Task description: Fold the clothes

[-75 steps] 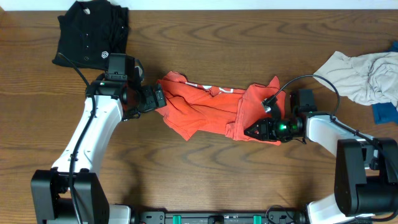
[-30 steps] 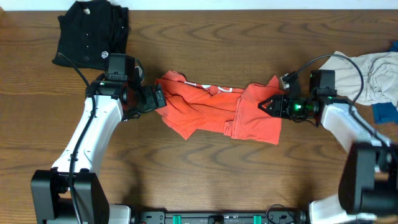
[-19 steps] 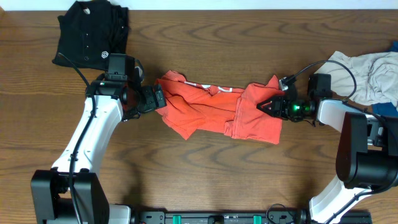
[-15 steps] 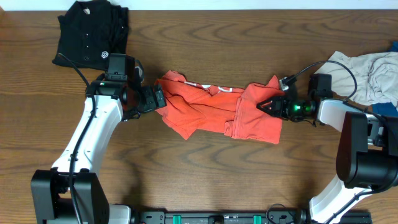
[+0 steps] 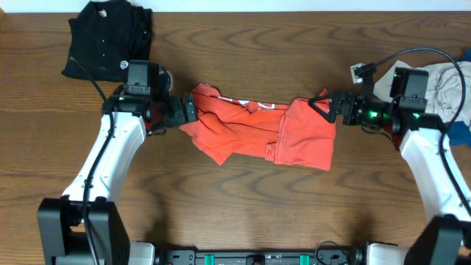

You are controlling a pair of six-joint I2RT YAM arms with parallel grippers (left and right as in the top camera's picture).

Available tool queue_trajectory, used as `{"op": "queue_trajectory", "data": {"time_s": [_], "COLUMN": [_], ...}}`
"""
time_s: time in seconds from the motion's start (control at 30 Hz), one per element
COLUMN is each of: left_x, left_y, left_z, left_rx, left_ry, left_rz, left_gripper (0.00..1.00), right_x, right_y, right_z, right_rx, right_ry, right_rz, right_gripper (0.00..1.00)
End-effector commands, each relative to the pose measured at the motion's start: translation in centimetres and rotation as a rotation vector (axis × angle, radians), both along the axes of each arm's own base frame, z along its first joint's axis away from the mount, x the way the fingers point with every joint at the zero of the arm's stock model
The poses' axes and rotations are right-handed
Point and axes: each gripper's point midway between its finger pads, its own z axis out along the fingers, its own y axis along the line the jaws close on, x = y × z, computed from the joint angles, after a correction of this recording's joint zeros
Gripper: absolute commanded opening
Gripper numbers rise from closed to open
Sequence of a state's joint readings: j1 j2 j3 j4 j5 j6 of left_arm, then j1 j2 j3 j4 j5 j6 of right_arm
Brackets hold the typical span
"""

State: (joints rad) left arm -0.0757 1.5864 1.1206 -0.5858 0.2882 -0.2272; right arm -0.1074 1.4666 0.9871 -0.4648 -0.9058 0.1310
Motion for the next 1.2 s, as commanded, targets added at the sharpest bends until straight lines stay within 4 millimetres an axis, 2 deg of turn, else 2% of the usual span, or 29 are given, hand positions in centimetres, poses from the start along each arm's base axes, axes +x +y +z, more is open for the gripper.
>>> {"op": "queue_trajectory", "data": {"time_s": [0.0, 0.23, 0.4, 0.5, 0.6, 0.7, 1.03, 1.17], "left_x": [1.0, 3.3, 4.5, 4.8, 4.8, 4.4, 2.7, 2.1], "left_y": [-0.5, 0.4, 1.9, 1.3, -0.2, -1.1, -1.3, -2.3], "left_z": [-2.2, -6.1, -6.2, -5.8, -5.5, -6.1, -10.0, -10.0], "left_rx": [-0.001, 0.01, 0.021, -0.02, -0.097, -0.149, -0.176, -0.229], "left_ry": [0.003, 0.007, -0.036, -0.068, -0.08, -0.058, 0.073, 0.083], "left_rz": [-0.059, -0.058, -0.045, -0.101, -0.146, -0.168, -0.168, -0.212], "left_gripper": [0.98, 0.98, 0.98, 0.98, 0.98, 0.98, 0.98, 0.98], "right_x": [-1.3, -3.4, -4.6, -4.8, -4.8, -4.8, -5.2, -5.2], "right_y": [0.2, 0.4, 0.5, 0.6, 0.6, 0.6, 0.6, 0.6], "right_z": [0.7, 0.0, -0.6, -0.6, -0.6, -0.6, -0.8, -0.8], "right_rx": [-0.018, -0.044, -0.057, -0.058, -0.058, -0.057, -0.055, -0.057], "right_ry": [-0.019, 0.015, 0.042, 0.046, 0.048, 0.048, 0.069, 0.065], "right_rz": [0.039, 0.093, 0.127, 0.132, 0.131, 0.132, 0.135, 0.138], "right_gripper": [0.99, 0.99, 0.99, 0.99, 0.99, 0.99, 0.99, 0.99]}}
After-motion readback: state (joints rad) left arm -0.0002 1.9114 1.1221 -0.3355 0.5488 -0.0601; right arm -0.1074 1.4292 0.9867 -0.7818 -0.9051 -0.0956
